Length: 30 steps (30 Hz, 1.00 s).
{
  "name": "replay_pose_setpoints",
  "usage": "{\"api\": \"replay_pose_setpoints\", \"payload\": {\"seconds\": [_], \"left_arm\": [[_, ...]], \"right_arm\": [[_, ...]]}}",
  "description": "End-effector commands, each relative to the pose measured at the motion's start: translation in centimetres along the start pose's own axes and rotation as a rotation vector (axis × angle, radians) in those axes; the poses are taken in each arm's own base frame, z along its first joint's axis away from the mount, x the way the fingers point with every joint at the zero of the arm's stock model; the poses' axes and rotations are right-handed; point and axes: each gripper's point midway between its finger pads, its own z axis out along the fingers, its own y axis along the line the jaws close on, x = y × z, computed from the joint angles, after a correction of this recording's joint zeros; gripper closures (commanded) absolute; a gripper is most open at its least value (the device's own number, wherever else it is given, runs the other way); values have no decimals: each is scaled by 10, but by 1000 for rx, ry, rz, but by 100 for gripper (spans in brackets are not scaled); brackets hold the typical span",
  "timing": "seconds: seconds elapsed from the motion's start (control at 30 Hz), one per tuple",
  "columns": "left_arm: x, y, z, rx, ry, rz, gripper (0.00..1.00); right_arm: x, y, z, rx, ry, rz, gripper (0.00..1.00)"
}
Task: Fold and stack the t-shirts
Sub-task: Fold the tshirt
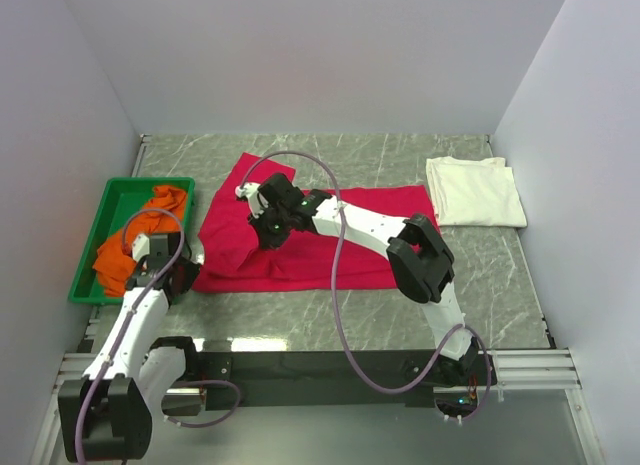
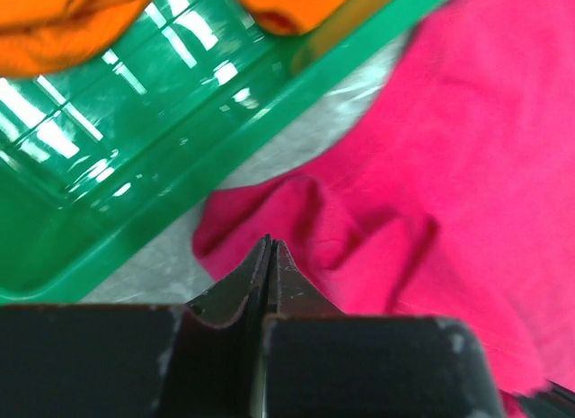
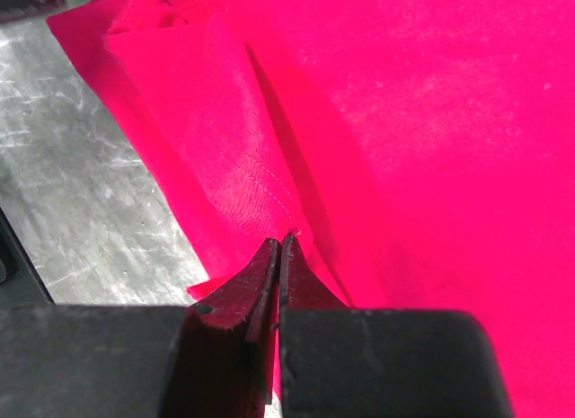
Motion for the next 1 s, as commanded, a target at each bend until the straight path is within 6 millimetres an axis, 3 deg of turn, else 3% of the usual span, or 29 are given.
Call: {"api": "replay_pose_setpoints", "payload": {"seconds": [0.0, 0.4, 0.73, 0.97], "left_arm": [[8, 8, 10, -40, 20, -36, 97], [34, 43, 33, -193, 83, -44, 99], [36, 48, 35, -222, 93, -42, 99], [38, 48, 32, -227, 102, -50, 99]], "right_arm": [[-29, -4, -10, -15, -85, 4, 100], [-26, -24, -4, 3, -92, 27, 100], [-27, -62, -3, 53, -107, 125, 100], [-27, -74, -1, 75, -111, 137, 98]]}}
